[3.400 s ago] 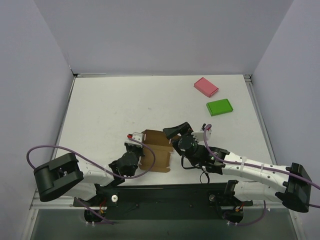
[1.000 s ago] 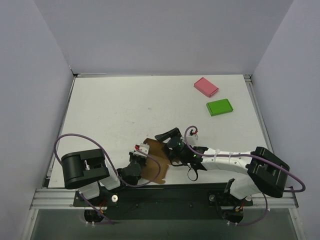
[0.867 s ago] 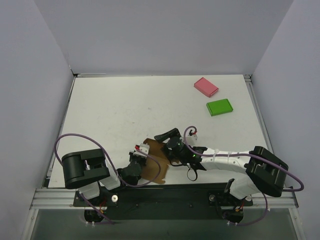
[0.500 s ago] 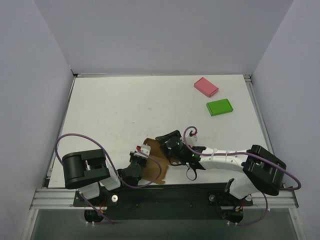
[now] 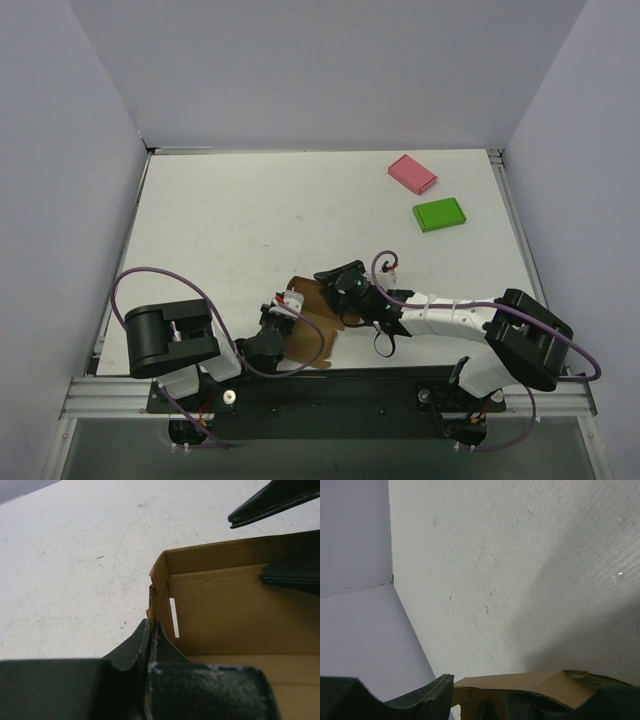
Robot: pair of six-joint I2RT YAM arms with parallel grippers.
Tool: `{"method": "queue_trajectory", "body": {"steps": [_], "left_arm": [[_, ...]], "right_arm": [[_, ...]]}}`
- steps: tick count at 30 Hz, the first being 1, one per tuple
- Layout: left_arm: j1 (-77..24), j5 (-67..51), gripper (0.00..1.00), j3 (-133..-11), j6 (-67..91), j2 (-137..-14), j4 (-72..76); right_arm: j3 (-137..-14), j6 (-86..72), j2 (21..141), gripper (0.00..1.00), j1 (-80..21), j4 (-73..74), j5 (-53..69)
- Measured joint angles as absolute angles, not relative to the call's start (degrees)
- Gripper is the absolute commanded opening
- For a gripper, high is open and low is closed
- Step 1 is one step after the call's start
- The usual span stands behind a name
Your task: Fold the paper box
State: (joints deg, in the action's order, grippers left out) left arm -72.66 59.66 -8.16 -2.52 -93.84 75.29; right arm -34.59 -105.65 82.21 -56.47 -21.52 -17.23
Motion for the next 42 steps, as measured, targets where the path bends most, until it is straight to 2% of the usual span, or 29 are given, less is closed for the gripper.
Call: {"method": "queue_trajectory", "body": {"steps": [14,17,20,21,23,26,27,28,30,31,35,39,42], "left_arm": [[-73.1,60.6,0.00,-8.8,-5.1,-94.2,75.3],[-73.1,60.8,0.00,-8.8,-5.5,-94.4,75.2],[-73.1,60.9,0.00,-8.8,-6.4,-94.4,75.2],[-73.1,60.9,0.00,-8.8,-6.7,-94.4,75.2],[-73.1,60.9,0.00,-8.8,-7.0,-94.4,75.2],[-73.1,60.5,0.11,-8.7,-7.3,-93.7,75.2],[-73.1,60.2,0.15,-8.4,-7.4,-93.1,75.2],[-73.1,59.7,0.26,-8.1,-7.5,-92.4,75.1],[-73.1,58.3,0.34,-6.8,-8.1,-90.4,75.0],[-73.1,57.1,0.41,-6.1,-8.3,-89.3,75.0],[-73.3,51.6,0.55,-3.7,-9.1,-84.2,75.0],[-73.4,45.8,0.60,-2.5,-8.3,-75.6,73.7],[-73.4,40.9,0.62,-2.5,-5.9,-62.6,69.3]], "right_arm": [[-34.6,-110.8,83.8,0.36,-55.0,-21.7,-14.4],[-34.8,-112.1,84.9,0.29,-54.5,-22.6,-13.5],[-35.3,-112.8,85.8,0.19,-54.3,-24.0,-12.4],[-35.5,-113.1,86.1,0.13,-54.3,-24.6,-12.1],[-35.9,-113.4,86.8,0.08,-54.1,-25.7,-11.3],[-36.1,-113.5,87.0,0.00,-54.0,-26.4,-10.6],[-36.1,-113.4,87.0,0.00,-54.0,-26.5,-10.6],[-36.1,-113.2,87.0,0.00,-54.0,-26.5,-10.6],[-36.1,-112.8,87.0,0.00,-54.0,-26.9,-10.4],[-36.1,-112.5,87.0,0.00,-54.0,-26.9,-10.4],[-36.0,-111.3,87.0,0.00,-54.0,-27.3,-10.4],[-34.5,-109.8,87.0,0.00,-54.0,-30.8,-10.5],[-32.9,-107.9,87.0,0.00,-54.0,-33.7,-10.7]]}}
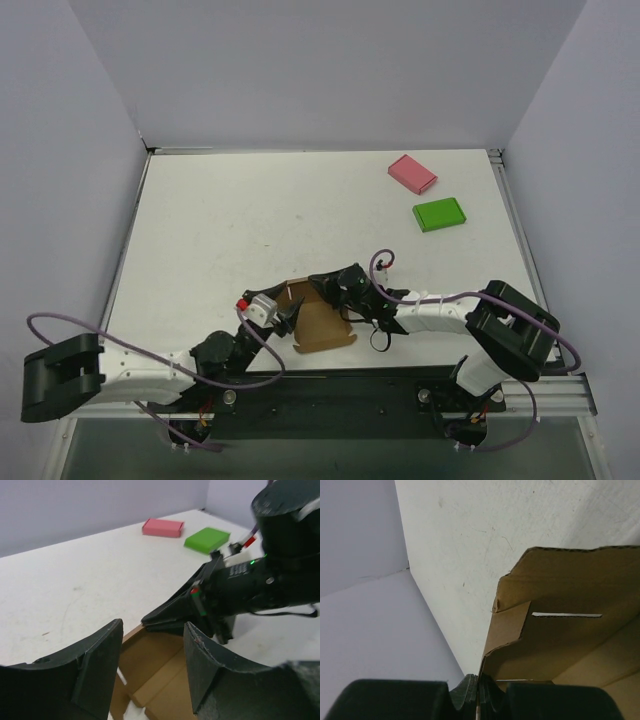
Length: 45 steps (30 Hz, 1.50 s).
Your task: Fold the paper box
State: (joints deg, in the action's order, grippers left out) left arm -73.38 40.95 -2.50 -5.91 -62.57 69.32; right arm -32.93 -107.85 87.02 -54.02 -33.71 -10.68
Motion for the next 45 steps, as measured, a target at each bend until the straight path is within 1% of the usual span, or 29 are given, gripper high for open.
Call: {"method": "queue_trajectory", "body": {"steps": [4,7,10,13,18,25,32,33,34,38,43,45], "left_arm": [[-72.0,34.3,0.62,-3.1,-1.8,-43.9,53.9],[-69.1,30.4,0.62,-4.2,1.9,-33.4,40.7],[-63.8,27.2,0.62,-6.2,6.4,-27.7,28.5],[-58.9,25.0,0.62,-7.2,10.8,-25.6,19.5],[-51.0,22.4,0.65,-7.7,18.0,-26.9,9.7],[-42.9,19.6,0.65,-8.3,25.4,-33.3,5.7],[-42.4,15.5,0.64,-8.3,26.4,-39.6,7.6],[-42.4,14.9,0.64,-8.3,26.3,-40.6,7.8],[-42.4,14.3,0.60,-8.3,26.1,-42.0,8.1],[-42.4,11.6,0.59,-8.3,24.7,-46.2,9.5],[-42.4,7.2,0.54,-8.3,22.6,-47.8,11.9],[-42.4,5.4,0.50,-8.4,21.7,-48.6,13.1]], "right_arm": [[-32.2,-104.2,87.0,0.00,-54.1,-36.3,-11.3],[-31.6,-101.2,86.9,0.00,-54.4,-38.8,-11.8],[-30.3,-98.4,86.9,0.00,-54.5,-42.1,-11.8],[-28.4,-96.4,86.9,0.00,-54.5,-45.8,-11.7],[-26.4,-93.6,86.9,0.00,-54.5,-49.7,-11.3],[-25.1,-90.8,84.4,0.00,-54.3,-49.9,-10.9],[-22.3,-88.4,83.6,0.00,-54.3,-52.2,-10.7],[-21.9,-88.2,83.6,0.00,-54.3,-52.9,-10.7],[-21.5,-88.0,83.6,0.00,-54.3,-53.6,-10.7],[-20.1,-87.0,83.2,0.00,-54.3,-55.5,-10.7],[-19.1,-86.4,83.1,0.00,-54.3,-57.0,-10.7],[-18.6,-86.4,83.1,0.00,-54.3,-57.8,-10.7]]}}
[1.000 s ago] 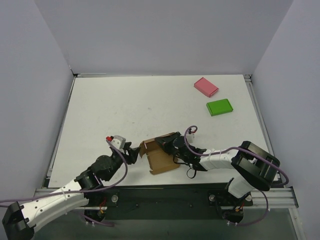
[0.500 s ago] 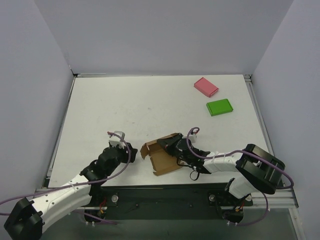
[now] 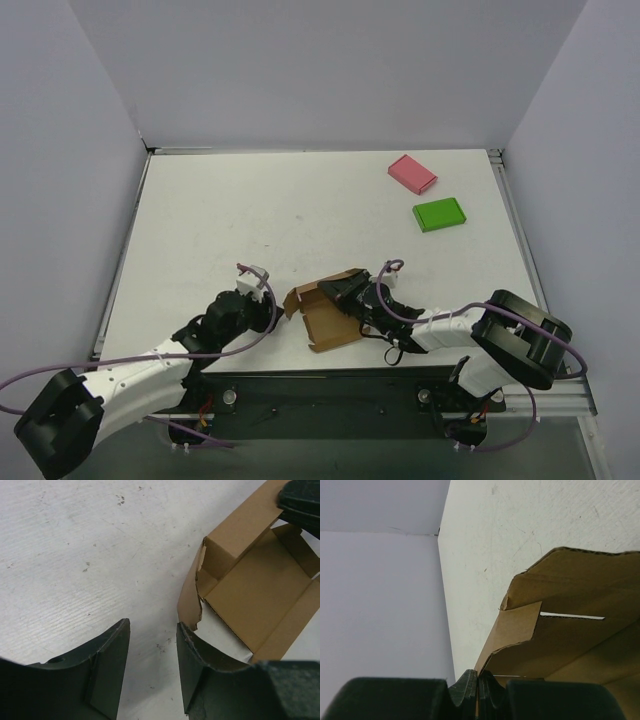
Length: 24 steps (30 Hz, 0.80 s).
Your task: Fold the paper box
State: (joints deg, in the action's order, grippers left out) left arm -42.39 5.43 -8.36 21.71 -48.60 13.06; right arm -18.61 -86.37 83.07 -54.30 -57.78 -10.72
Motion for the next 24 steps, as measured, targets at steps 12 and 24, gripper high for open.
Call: {"method": "queue_trajectory", "body": {"steps": [12,24], "left_arm": [[-45.8,1.4,0.44,-9.8,18.7,-55.8,19.4],[-49.5,3.3,0.38,-10.1,16.4,-59.1,27.2]], "right_arm": [[-17.2,-86.4,83.0,0.00,-54.4,-60.0,-11.3],[-16.7,-86.4,83.3,0.00,-54.4,-61.1,-11.6]]}}
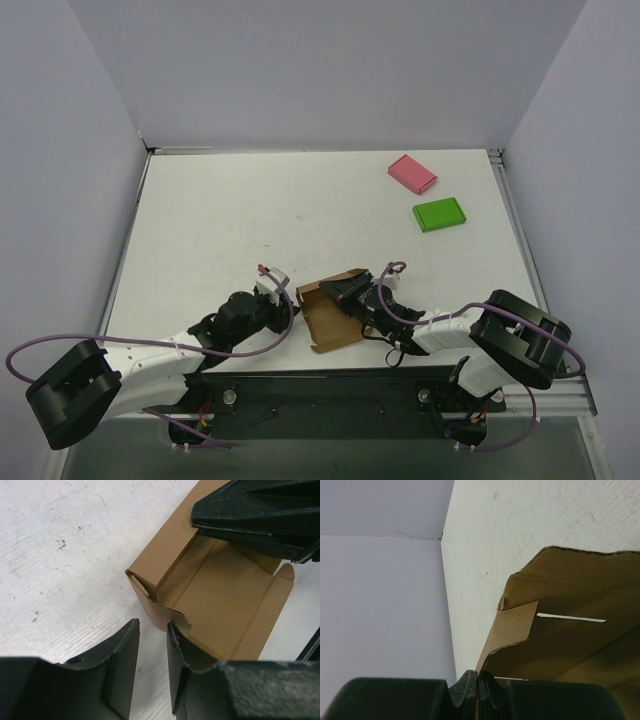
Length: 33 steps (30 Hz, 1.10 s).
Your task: Fold the paper box
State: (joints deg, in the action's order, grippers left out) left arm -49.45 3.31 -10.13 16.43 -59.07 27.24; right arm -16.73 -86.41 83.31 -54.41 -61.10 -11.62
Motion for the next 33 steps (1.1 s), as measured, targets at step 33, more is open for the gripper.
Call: {"method": "queue_trajectory", "body": {"steps": [33], "left_arm": [[-49.9,4.0,0.48,-7.7,13.3,-72.5,49.2]], "right_arm": [[-16.7,-86.7,84.7,0.00,-54.9,-62.9,-15.0]]}}
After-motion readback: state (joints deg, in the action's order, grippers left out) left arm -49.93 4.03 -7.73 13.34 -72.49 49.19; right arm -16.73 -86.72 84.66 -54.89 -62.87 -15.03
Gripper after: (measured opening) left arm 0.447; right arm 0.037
